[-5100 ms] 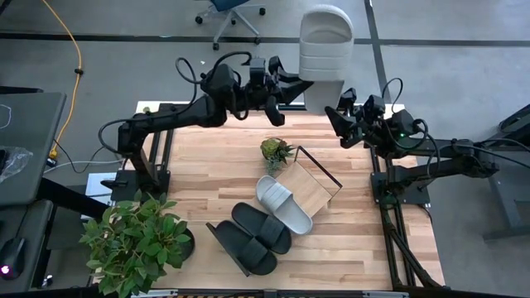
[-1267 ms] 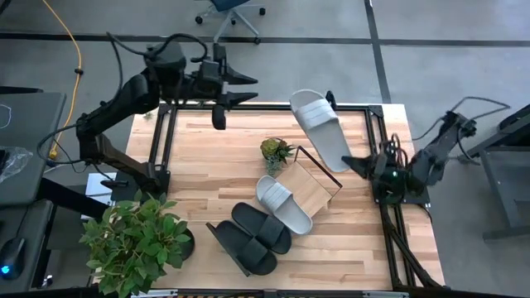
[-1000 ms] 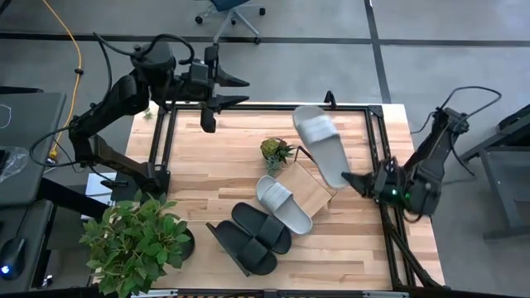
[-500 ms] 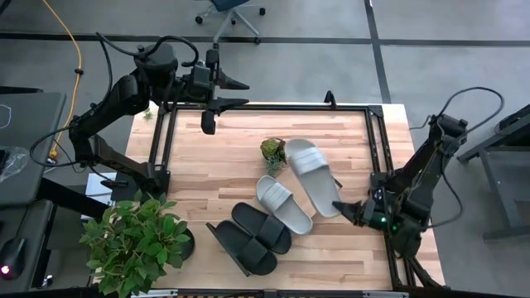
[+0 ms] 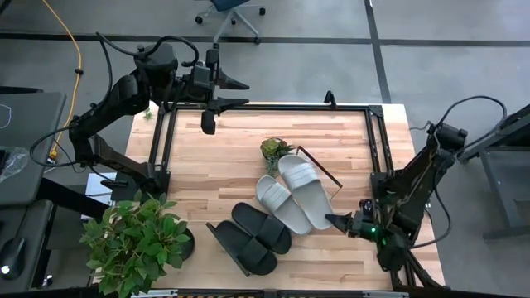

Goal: Pick and place slides into the shelf
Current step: Put the gray slipper on the shelf

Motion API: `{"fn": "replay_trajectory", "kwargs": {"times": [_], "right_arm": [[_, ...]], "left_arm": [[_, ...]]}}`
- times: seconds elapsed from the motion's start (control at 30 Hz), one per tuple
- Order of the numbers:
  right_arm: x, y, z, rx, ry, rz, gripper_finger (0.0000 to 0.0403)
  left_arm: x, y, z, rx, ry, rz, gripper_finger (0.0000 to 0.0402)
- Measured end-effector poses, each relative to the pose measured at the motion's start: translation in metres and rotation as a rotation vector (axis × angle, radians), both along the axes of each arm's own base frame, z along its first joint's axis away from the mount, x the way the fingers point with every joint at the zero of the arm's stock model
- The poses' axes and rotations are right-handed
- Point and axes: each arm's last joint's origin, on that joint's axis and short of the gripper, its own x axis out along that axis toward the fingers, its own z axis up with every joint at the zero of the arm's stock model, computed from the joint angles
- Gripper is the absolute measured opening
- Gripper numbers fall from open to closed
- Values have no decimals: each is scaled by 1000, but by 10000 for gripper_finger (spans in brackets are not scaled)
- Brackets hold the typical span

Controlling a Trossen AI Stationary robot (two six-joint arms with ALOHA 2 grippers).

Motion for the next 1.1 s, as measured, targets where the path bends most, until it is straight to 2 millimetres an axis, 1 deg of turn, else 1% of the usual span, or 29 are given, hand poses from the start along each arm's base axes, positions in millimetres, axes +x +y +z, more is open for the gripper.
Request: {"fn": "replay_trajectory", "kwargs": {"times": [0.2, 0.5, 0.7, 0.93, 1.1], "right_arm": [[4, 8, -17, 26, 46, 24, 39], [11, 9, -28, -6, 75, 7, 39], [18, 2, -36, -21, 173, 27, 39], [24, -7, -37, -49, 198, -13, 39], [26, -9, -38, -48, 210, -17, 39]], "left_arm": [[0, 0, -1, -6, 12, 0, 138], [0, 0, -2, -7, 16, 0, 138], [0, 0, -2, -7, 15, 0, 138], [0, -1, -2, -11, 15, -21, 138], [0, -1, -2, -11, 16, -24, 138]]}}
